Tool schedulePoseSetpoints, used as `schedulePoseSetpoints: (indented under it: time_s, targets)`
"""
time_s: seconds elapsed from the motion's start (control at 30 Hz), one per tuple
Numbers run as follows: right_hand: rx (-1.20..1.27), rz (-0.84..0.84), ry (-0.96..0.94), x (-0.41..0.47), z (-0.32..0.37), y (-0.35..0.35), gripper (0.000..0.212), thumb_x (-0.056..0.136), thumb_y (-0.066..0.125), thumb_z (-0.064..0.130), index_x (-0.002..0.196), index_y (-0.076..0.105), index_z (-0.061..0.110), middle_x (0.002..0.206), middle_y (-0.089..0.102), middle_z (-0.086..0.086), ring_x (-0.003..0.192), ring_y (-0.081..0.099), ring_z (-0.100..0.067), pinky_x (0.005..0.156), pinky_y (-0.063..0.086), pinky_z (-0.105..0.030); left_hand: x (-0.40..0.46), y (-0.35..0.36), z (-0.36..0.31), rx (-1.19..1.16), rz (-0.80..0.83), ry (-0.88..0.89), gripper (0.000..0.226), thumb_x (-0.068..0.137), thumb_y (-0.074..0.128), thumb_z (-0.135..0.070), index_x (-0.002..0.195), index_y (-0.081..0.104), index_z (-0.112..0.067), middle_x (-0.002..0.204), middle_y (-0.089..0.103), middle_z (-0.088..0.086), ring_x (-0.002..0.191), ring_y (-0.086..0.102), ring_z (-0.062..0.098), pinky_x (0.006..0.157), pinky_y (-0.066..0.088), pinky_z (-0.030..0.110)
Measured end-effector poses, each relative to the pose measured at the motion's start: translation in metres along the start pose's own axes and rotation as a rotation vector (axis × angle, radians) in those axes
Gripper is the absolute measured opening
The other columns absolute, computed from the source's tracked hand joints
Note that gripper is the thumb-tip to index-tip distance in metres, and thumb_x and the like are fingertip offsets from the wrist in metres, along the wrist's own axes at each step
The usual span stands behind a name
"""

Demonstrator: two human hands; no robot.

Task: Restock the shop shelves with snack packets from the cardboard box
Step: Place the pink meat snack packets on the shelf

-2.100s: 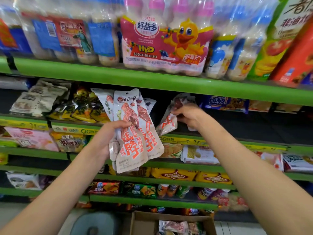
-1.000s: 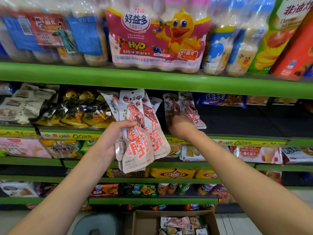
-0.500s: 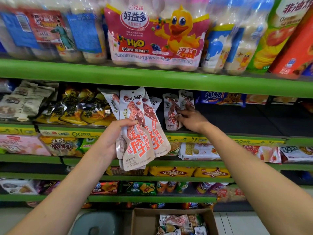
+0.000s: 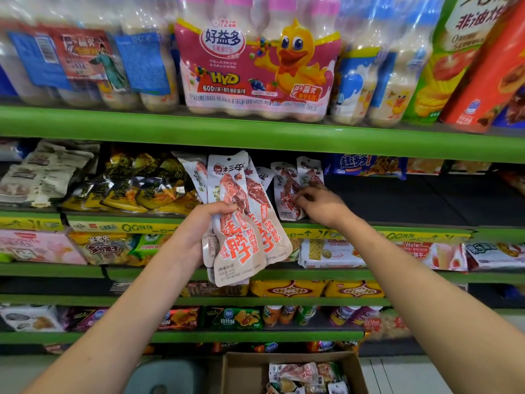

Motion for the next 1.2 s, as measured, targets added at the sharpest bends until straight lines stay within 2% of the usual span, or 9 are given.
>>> schedulePoseSetpoints:
  time_s: [0.17,0.4,0.5,0.57,0.67,0.73,0.83,0.97,1.2]
  targets:
    - [-0.049,-0.001,0.01,0.001,0.008,0.001,0.036,0.092,0.047,0.05,0.122,0.058,0.033,0.149,0.043,-0.008,0.128,0.049,-0.033,0.107,0.039,-0.045,0.0,0.0,0.003,-0.004,0.008,-0.02,0.011,0.082,0.067,-0.014,0.089,0.068,-0.006,0.075,0.073,0.01,0.064,0.07,0.026,0.08,0.056,0.038]
    - [-0.047,-0.041,0.005,-0.006,0.008,-0.005,0.042,0.098,0.045,0.045,0.134,0.055,0.027,0.154,0.038,-0.007,0.143,0.03,-0.027,0.12,0.01,-0.05,-0.001,0.002,0.003,0.032,0.033,-0.028,0.01,0.085,0.065,-0.013,0.089,0.068,-0.005,0.082,0.07,0.014,0.073,0.067,0.03,0.09,0.052,0.042]
    - [0.18,-0.269,-0.114,-0.03,0.034,-0.021,0.035,0.096,0.052,0.043,0.12,0.064,0.019,0.121,0.062,-0.005,0.113,0.056,-0.017,0.097,0.043,-0.032,-0.001,0.005,0.003,0.034,0.041,0.016,0.01,0.087,0.063,-0.01,0.093,0.068,-0.003,0.083,0.072,0.014,0.071,0.07,0.029,0.077,0.059,0.041]
    - [0.461,-0.18,-0.151,-0.051,0.061,-0.022,0.029,0.093,0.055,0.05,0.109,0.066,0.029,0.098,0.067,0.01,0.085,0.062,0.003,0.07,0.046,-0.019,-0.002,0.009,0.003,0.024,0.035,0.063,0.019,0.087,0.062,-0.005,0.105,0.066,0.0,0.086,0.075,0.016,0.07,0.072,0.028,0.065,0.061,0.036]
    - [0.798,0.128,-0.059,-0.069,0.088,-0.002,0.028,0.088,0.068,0.043,0.111,0.061,0.03,0.105,0.068,0.007,0.092,0.068,-0.007,0.074,0.053,-0.024,-0.002,0.015,0.002,0.02,0.012,0.152,0.039,0.085,0.064,0.001,0.123,0.057,0.002,0.098,0.074,0.02,0.079,0.073,0.031,0.068,0.06,0.038]
    - [0.936,0.214,0.001,-0.076,0.093,0.009,0.023,0.088,0.072,0.025,0.106,0.062,0.016,0.094,0.074,0.001,0.079,0.073,-0.013,0.06,0.055,-0.023,-0.002,0.016,0.0,0.017,-0.019,0.212,0.043,0.081,0.067,0.004,0.122,0.054,-0.003,0.094,0.075,0.016,0.081,0.074,0.031,0.07,0.061,0.041]
    - [1.076,0.179,0.069,-0.081,0.084,0.012,0.01,0.09,0.069,0.012,0.085,0.06,0.011,0.074,0.073,-0.003,0.067,0.07,-0.02,0.056,0.055,-0.029,-0.002,0.012,-0.002,0.021,-0.027,0.275,0.049,0.078,0.07,0.005,0.122,0.054,-0.012,0.103,0.075,0.015,0.093,0.073,0.034,0.079,0.061,0.048]
    - [1.237,0.103,0.155,-0.082,0.063,0.012,0.009,0.093,0.062,0.007,0.087,0.059,0.012,0.085,0.074,-0.011,0.072,0.072,-0.025,0.063,0.059,-0.039,-0.002,-0.003,-0.007,0.01,-0.059,0.296,0.055,0.078,0.069,0.007,0.127,0.053,-0.013,0.108,0.073,0.016,0.094,0.073,0.033,0.077,0.061,0.044]
    - [1.269,0.091,0.133,-0.086,0.047,0.014,0.007,0.094,0.061,0.008,0.09,0.061,0.013,0.095,0.077,-0.009,0.082,0.074,-0.024,0.064,0.061,-0.036,-0.003,-0.023,-0.012,-0.018,-0.112,0.281,0.055,0.078,0.067,0.009,0.129,0.051,-0.008,0.097,0.073,0.013,0.082,0.074,0.029,0.069,0.061,0.039]
Point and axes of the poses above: each hand's wrist, its own x-axis towards the middle knuckle, its own y-axis out of the palm, z = x × y, the point moved 5 cm from there along x, towards the middle knuckle
